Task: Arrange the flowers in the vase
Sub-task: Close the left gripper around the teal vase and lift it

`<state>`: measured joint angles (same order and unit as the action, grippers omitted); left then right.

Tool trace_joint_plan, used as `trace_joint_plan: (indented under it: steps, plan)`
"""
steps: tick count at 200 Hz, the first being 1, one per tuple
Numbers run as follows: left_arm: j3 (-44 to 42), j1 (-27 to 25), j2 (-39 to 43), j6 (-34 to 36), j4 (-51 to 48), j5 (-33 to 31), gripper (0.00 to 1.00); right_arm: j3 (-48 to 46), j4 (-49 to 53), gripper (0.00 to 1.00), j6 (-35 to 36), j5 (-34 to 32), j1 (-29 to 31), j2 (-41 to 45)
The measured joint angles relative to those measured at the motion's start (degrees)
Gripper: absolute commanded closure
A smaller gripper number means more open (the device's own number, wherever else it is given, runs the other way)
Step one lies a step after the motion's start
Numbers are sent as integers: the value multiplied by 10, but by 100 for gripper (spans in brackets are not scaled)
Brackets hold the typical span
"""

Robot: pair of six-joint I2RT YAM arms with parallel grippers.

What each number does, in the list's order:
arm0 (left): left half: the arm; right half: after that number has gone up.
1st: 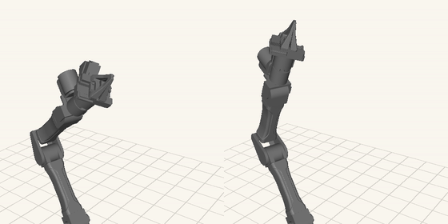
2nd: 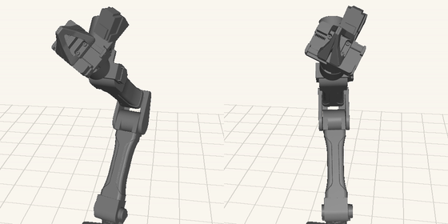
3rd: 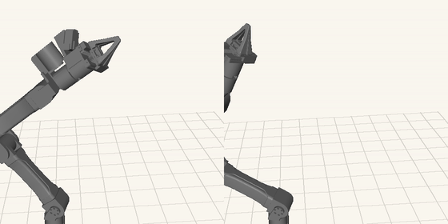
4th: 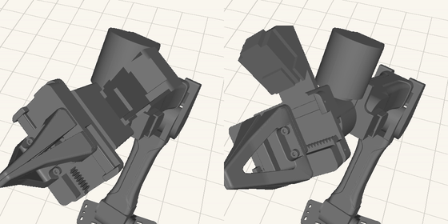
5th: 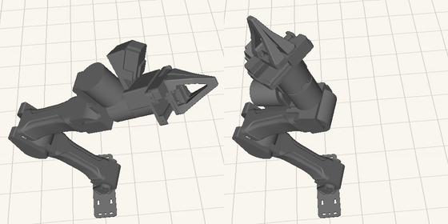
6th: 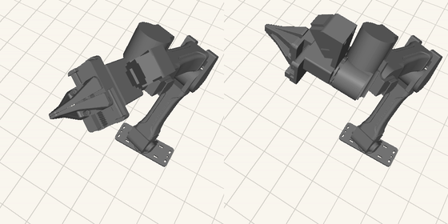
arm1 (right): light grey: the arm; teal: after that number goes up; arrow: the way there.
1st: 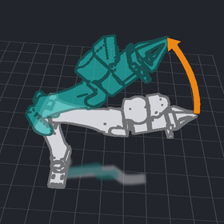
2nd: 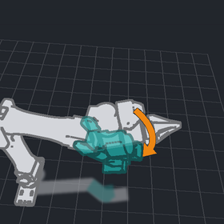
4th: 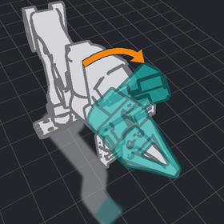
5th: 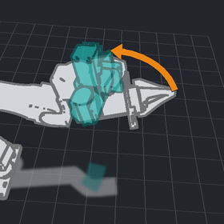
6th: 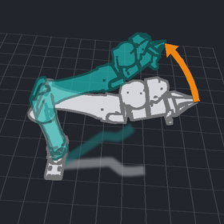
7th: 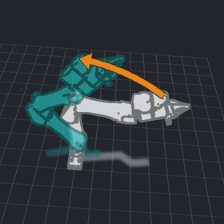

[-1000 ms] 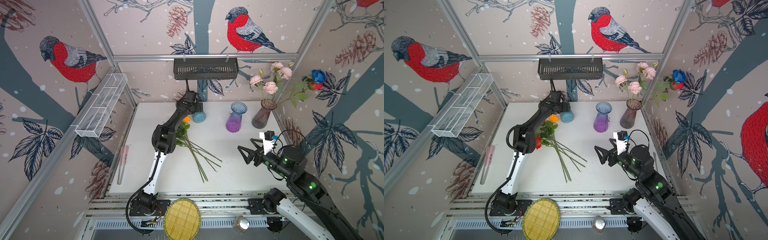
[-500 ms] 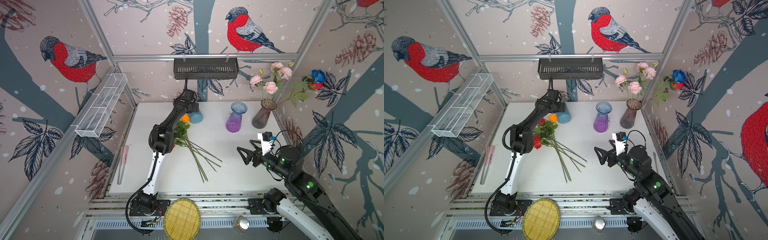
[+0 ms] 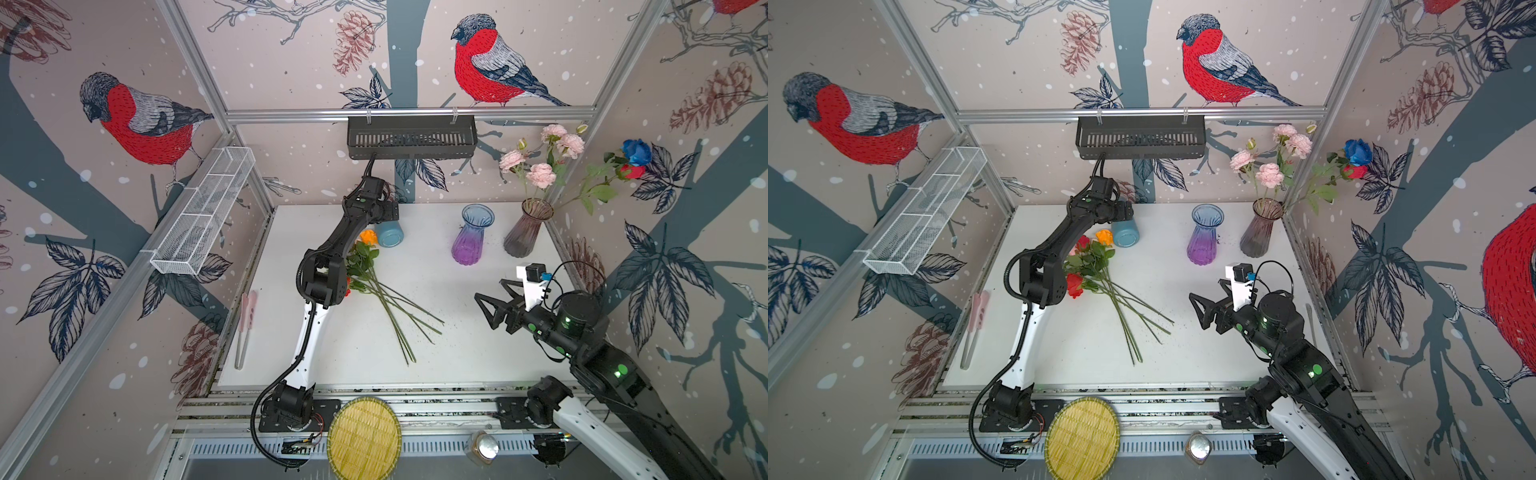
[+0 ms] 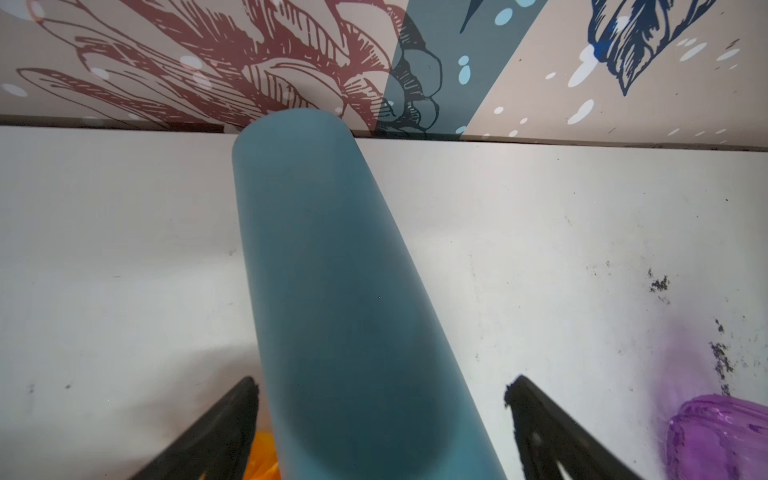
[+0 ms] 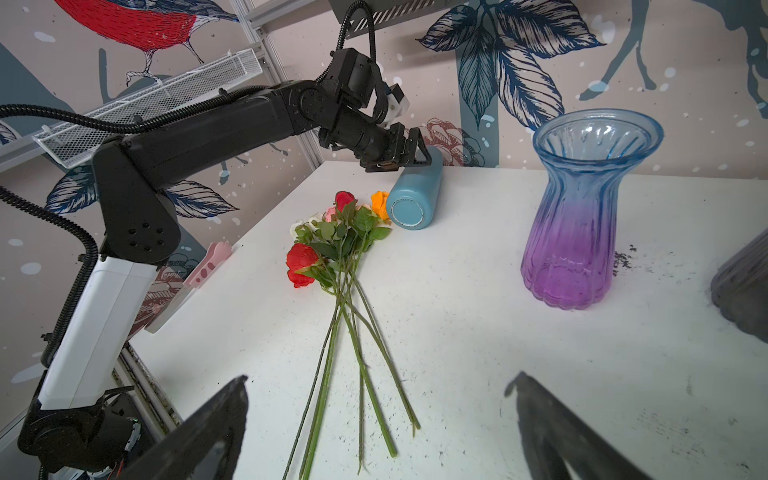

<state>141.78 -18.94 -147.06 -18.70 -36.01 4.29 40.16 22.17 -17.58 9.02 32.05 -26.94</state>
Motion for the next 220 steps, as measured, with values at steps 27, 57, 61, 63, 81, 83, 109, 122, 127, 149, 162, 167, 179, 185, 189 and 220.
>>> trace_joint_plan:
  steps: [27,57,61,63,81,83,109,122,127,149,162,167,179,185,189,220]
  plan:
    - [6,-3,-16,-4,3,-15,7,3,2,1,0,0,0,4]
    - [5,-3,-22,-3,8,-38,9,7,4,1,0,0,0,7]
    - [5,-3,-22,-3,10,-41,9,7,4,1,0,0,0,7]
    - [5,-3,-23,-3,10,-42,10,7,4,1,0,0,0,7]
    - [5,-3,-26,7,13,-43,12,7,5,1,0,0,0,7]
    - [5,-2,-27,7,13,-43,12,7,5,1,0,0,0,7]
    - [7,-1,-31,15,16,-40,14,7,5,1,0,0,0,7]
    - [8,-2,-34,22,16,-30,14,7,5,1,2,0,0,7]
    - [8,-3,-35,24,15,-29,14,7,5,1,3,0,0,7]
    - [3,-10,-33,35,16,-33,15,7,5,1,11,0,0,7]
    - [-10,-16,-26,39,22,-42,16,7,4,1,11,0,0,7]
    - [-17,-19,-22,42,23,-47,16,7,4,1,11,0,0,7]
    - [-36,-32,-10,53,22,-62,17,7,4,1,11,0,0,7]
    - [-44,-40,-4,56,20,-69,17,7,4,1,11,0,0,7]
    - [-48,-46,-1,56,17,-73,16,7,4,1,11,0,0,7]
    - [-61,-87,15,71,-12,-105,16,7,2,1,11,0,0,5]
